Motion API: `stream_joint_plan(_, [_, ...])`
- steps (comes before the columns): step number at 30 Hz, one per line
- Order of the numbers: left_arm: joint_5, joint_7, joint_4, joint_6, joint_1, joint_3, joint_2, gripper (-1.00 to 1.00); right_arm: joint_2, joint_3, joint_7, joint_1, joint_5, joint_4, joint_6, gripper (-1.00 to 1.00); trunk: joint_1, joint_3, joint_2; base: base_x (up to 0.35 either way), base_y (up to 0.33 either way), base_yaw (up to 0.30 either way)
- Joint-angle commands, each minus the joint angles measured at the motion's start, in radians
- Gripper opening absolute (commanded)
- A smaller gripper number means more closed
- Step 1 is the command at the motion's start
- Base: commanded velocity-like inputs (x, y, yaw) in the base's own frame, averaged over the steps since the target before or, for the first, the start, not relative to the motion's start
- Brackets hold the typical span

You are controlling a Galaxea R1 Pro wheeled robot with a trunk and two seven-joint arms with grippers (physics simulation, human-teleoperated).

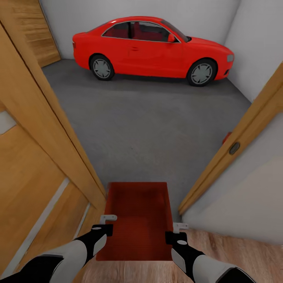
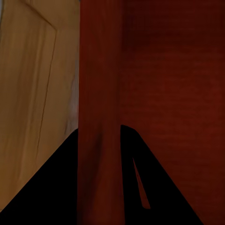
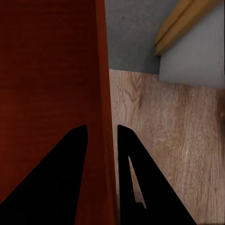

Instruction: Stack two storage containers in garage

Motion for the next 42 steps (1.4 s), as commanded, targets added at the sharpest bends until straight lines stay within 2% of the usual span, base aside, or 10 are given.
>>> stream_joint_plan(1, [0.000,0.034,-0.001,0.002,-0.001,0.005,0.012,-1.00,-0.008,0.051,-0.003,0.000,-0.013,0.009,-0.007,-1.00,0.000,-0.001,-0.001,0.000,0.000,-0.283])
stream_joint_plan(13, [0.000,0.034,0.000,0.002,-0.001,0.005,0.012,-1.00,-0.008,0.051,-0.003,0.000,-0.012,0.009,-0.007,-1.00,0.000,-0.001,-0.001,0.005,0.009,-0.260])
stream_joint_plan(27, [0.000,0.034,0.001,0.002,-0.001,0.005,0.012,-1.00,-0.008,0.051,-0.003,0.000,-0.012,0.009,-0.007,-1.00,0.000,-0.001,-0.001,0.140,0.260,-0.010])
stream_joint_plan(36, [0.000,0.034,0.001,0.002,-0.001,0.005,0.012,-1.00,-0.008,0.051,-0.003,0.000,-0.012,0.009,-0.007,-1.00,0.000,-0.001,-0.001,0.021,0.030,-0.004])
stream_joint_plan(42, [0.000,0.034,0.001,0.002,-0.001,0.005,0.012,-1.00,-0.007,0.051,-0.003,0.000,-0.012,0.009,-0.007,-1.00,0.000,-0.001,-0.001,0.000,0.000,-0.170])
